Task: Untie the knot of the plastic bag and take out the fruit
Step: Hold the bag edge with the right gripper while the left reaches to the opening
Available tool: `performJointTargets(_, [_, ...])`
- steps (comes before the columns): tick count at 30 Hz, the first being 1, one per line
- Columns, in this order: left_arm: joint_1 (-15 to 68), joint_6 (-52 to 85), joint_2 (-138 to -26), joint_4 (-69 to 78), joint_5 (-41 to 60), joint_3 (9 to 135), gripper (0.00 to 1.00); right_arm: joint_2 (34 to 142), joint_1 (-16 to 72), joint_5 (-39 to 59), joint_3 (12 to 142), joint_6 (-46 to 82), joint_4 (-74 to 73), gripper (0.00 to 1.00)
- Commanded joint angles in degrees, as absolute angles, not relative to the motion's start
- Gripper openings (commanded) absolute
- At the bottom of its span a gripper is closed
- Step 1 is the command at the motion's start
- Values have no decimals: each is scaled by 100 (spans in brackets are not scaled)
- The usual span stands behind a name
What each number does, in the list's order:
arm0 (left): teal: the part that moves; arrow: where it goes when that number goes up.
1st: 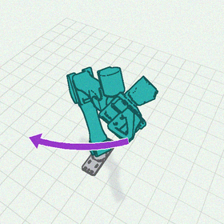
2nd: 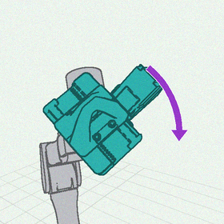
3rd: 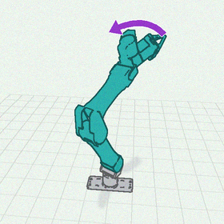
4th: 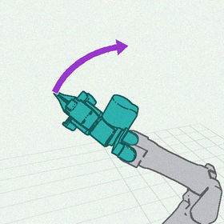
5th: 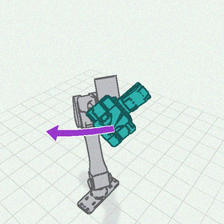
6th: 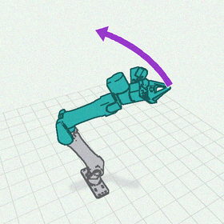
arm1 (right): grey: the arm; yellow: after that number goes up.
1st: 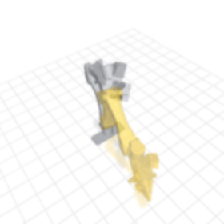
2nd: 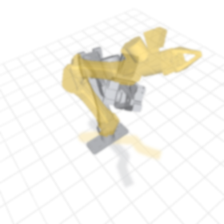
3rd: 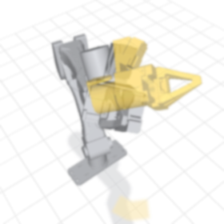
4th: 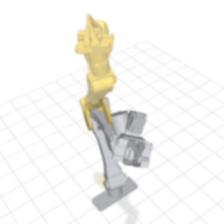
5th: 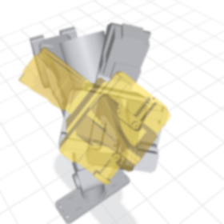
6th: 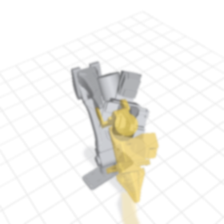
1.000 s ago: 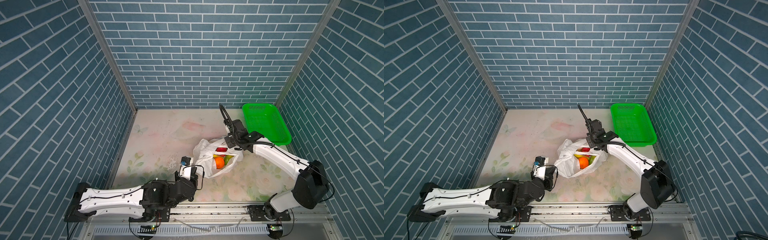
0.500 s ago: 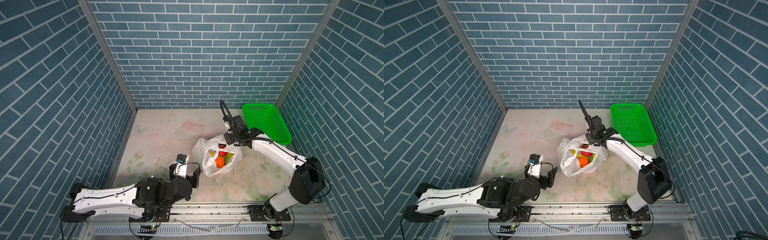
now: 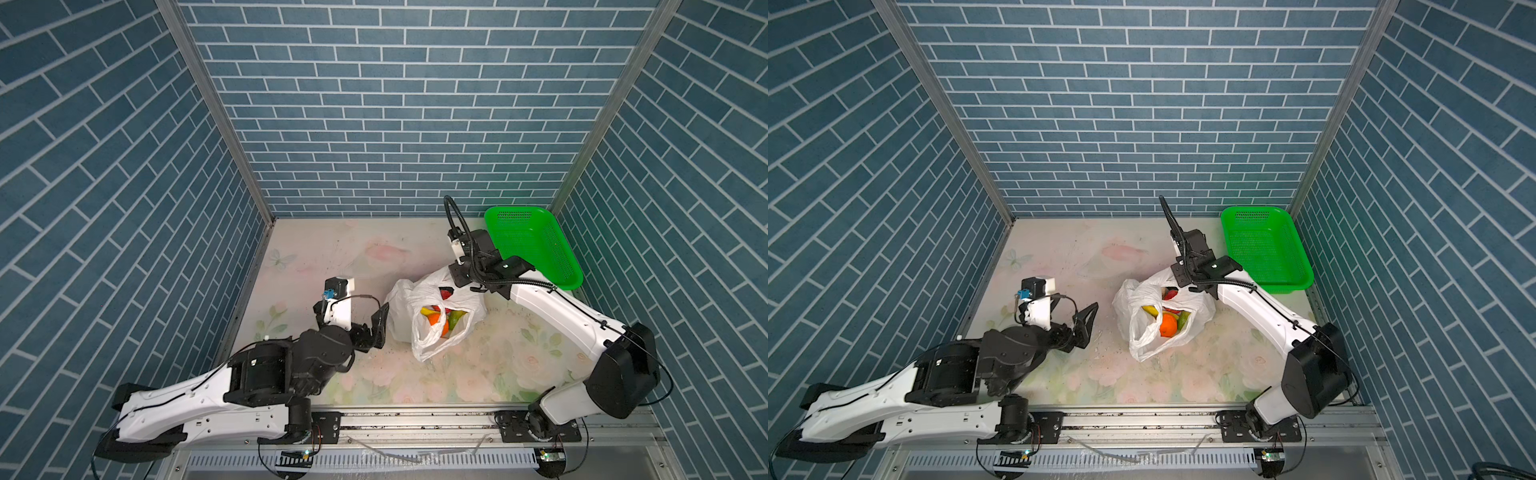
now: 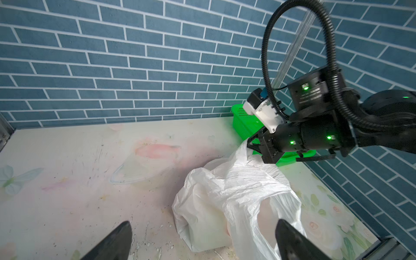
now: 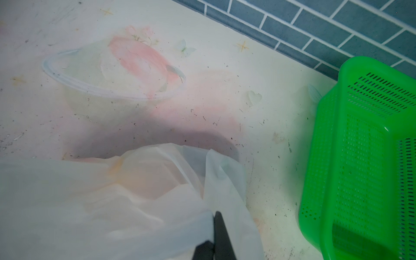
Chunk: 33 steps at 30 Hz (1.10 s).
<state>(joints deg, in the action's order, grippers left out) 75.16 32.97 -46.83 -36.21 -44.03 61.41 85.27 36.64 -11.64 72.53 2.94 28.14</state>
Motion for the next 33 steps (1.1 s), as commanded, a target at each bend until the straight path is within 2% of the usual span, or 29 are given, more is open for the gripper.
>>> performJointTargets(1, [7040,2922,-5195,-3547,-3330,6374,100,8399,3794,-1072,7183,181,2729,0])
performJointTargets(5, [6597,2757,-5819,-3194,-2375,6687,100,8446,3905,-1071,7229,186,2732,0])
performJointTargets(10, [6400,2680,-6671,-3249,-1803,7128,100,8505,3960,-1099,7371,185,2740,0])
performJointTargets(22, [5687,2751,-7577,-3515,-1011,7293,100,8394,4008,-1064,7505,193,2700,0])
performJointTargets(27, [5373,2873,-7808,-3140,-635,7074,100,8323,4016,-978,7530,189,2635,0])
performJointTargets(33, [5041,2823,-7939,-3214,-724,7042,100,8221,4026,-912,7515,176,2593,0])
